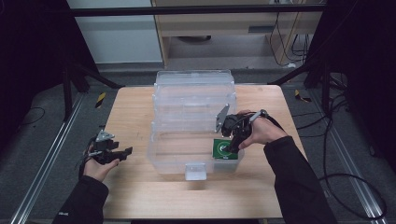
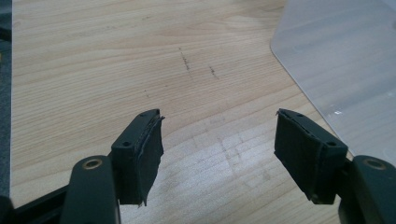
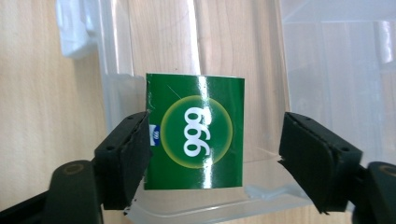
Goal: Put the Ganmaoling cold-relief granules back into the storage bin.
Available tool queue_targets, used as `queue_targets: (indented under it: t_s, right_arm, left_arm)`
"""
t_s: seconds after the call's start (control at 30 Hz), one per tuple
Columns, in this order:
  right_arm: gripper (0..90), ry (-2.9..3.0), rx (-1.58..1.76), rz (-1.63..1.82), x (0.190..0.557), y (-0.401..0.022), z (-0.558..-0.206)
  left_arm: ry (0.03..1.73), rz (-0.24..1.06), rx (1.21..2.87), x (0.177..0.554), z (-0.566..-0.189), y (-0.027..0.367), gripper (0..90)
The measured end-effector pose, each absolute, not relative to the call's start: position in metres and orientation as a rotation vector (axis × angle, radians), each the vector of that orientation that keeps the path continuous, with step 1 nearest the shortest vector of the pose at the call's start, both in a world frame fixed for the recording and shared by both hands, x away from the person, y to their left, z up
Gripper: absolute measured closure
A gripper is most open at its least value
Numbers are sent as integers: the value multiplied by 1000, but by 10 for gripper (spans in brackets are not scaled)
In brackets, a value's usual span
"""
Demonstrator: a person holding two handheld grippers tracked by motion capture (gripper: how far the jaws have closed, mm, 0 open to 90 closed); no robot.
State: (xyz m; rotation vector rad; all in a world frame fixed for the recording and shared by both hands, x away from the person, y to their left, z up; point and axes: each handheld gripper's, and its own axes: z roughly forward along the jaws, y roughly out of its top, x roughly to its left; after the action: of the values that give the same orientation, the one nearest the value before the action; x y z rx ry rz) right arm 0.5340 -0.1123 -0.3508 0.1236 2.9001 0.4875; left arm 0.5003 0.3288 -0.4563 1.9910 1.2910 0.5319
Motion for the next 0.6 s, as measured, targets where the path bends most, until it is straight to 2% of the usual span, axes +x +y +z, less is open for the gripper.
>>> queue_targets:
  t_s: [0.6]
  right_arm:
    - [288,2872,327,694,509,-119,-343]
  left_arm:
    - [1256,554,1973,497,-451,328,430]
